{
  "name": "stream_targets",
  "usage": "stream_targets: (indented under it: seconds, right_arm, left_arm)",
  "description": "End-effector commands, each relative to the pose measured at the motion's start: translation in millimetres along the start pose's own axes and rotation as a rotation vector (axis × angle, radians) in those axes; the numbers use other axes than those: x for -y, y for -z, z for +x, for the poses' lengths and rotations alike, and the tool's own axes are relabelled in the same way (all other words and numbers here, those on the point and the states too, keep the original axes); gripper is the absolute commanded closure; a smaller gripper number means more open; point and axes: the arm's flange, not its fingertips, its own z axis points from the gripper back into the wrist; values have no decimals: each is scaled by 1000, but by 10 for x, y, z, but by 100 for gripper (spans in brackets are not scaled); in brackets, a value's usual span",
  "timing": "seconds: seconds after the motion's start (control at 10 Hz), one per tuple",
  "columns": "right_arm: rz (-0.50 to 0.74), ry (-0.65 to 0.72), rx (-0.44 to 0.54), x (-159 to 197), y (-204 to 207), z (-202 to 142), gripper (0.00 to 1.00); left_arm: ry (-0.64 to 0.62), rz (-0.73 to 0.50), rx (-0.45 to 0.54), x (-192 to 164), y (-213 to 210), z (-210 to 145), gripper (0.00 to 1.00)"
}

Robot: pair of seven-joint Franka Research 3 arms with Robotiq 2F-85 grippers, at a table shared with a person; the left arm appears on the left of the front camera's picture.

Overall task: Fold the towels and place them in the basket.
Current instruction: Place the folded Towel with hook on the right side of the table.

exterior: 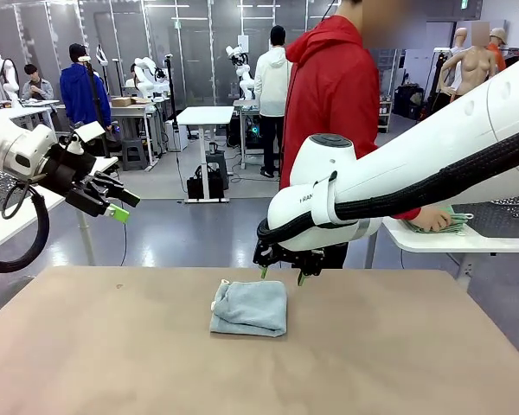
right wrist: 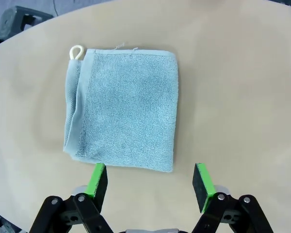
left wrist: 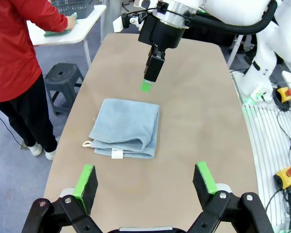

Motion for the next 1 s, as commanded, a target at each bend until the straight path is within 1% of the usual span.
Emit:
stream_targets:
  seconds: [0.0, 0.3, 0.4, 0.5, 0.9]
  right_arm:
    - [-13, 17, 10, -23, -5, -11, 11]
    - [-13, 17, 10, -23, -5, -11, 11]
    - [0, 0, 0, 0, 0, 0, 11]
    - [-5, -14, 14, 38, 37, 25, 11]
    - [18, 54, -17, 312, 364, 230, 11]
  left_arm:
    - [1, 8, -2, -5, 5, 5, 0]
    - [1, 8, -2, -5, 5, 5, 0]
    - [1, 8, -2, -5, 5, 5, 0]
    - [1, 8, -2, -5, 5, 5, 0]
    - [1, 8, -2, -5, 5, 5, 0]
